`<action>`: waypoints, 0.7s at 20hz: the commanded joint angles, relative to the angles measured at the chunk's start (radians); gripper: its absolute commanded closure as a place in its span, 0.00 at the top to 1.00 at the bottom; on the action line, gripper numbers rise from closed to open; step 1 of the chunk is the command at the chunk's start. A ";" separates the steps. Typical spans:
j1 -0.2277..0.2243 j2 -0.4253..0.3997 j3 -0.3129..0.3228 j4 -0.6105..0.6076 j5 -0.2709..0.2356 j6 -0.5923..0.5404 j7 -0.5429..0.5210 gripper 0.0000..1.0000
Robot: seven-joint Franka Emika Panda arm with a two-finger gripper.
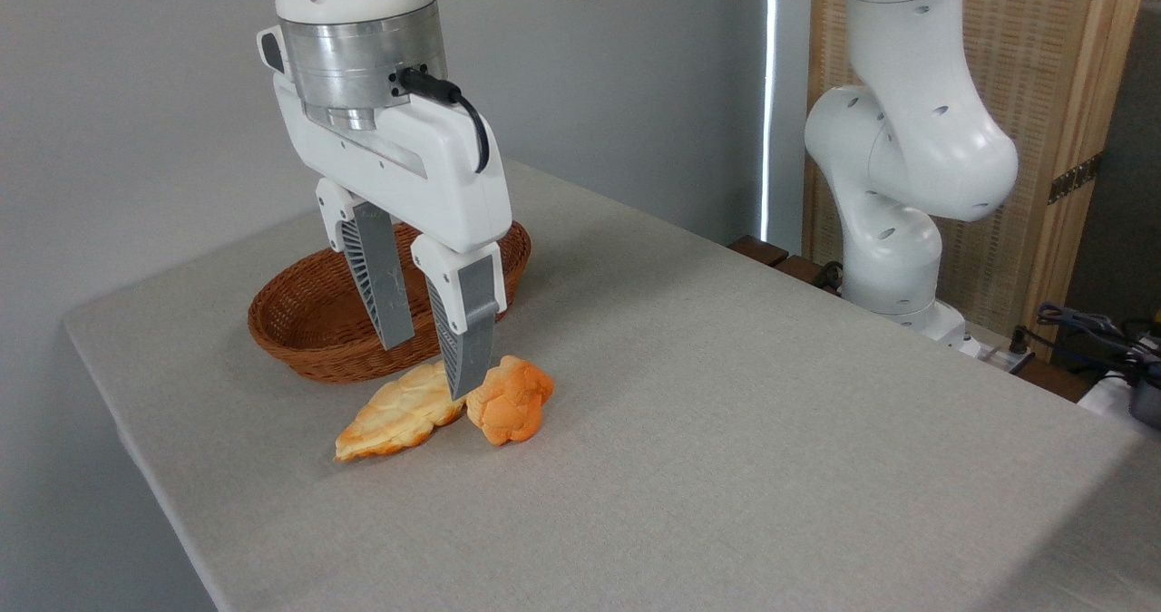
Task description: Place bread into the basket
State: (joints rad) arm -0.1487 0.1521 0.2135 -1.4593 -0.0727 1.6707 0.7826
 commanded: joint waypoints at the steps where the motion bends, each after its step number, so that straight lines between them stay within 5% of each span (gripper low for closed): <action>1: -0.077 0.000 0.090 0.011 -0.015 -0.022 0.023 1.00; 14: -0.084 -0.060 0.029 -0.139 -0.010 0.036 0.026 1.00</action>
State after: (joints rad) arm -0.2299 0.1546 0.2564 -1.5083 -0.0731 1.6614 0.7831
